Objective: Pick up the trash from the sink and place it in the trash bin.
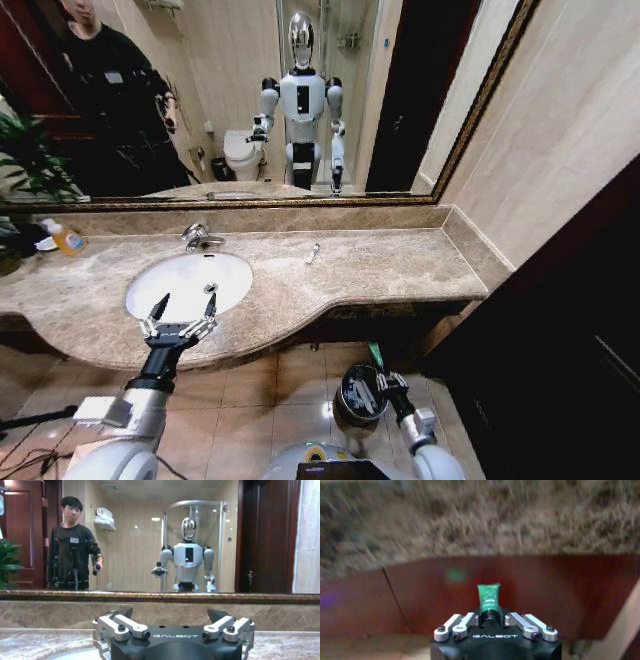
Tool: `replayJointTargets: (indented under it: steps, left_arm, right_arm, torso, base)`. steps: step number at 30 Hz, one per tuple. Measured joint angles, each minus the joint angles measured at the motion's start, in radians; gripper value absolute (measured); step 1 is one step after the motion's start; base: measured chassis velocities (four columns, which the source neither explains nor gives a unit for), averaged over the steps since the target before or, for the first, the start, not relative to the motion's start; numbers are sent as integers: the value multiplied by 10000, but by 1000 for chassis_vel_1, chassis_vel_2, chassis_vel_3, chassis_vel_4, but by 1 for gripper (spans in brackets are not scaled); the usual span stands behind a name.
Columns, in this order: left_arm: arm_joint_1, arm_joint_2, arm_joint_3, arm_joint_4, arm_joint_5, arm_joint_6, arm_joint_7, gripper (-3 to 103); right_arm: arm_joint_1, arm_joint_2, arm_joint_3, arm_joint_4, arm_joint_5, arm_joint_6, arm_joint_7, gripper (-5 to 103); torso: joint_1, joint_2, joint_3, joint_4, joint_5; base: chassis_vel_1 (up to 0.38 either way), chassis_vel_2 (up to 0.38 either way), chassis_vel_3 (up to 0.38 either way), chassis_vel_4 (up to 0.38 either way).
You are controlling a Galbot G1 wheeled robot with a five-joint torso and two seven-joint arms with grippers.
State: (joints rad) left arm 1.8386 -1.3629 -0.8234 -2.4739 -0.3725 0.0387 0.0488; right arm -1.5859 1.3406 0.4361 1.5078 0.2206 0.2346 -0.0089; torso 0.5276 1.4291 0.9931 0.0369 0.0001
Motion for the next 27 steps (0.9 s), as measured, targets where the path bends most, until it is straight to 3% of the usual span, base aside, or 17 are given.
replayJointTargets:
  steps: [13, 27]
  left_arm:
    - [0, 0, 0, 0, 0, 0, 0, 100]
    - [0, 0, 0, 0, 0, 0, 0, 100]
  right_arm:
    - [1472, 523, -240, -3162, -551, 294, 281, 21]
    - [2662, 940, -320, -5101, -599, 108, 353, 21]
  torso:
    - [0, 0, 0, -1, -2]
    - [0, 0, 0, 0, -1]
  base:
    - [0, 0, 0, 0]
    - [0, 0, 0, 0]
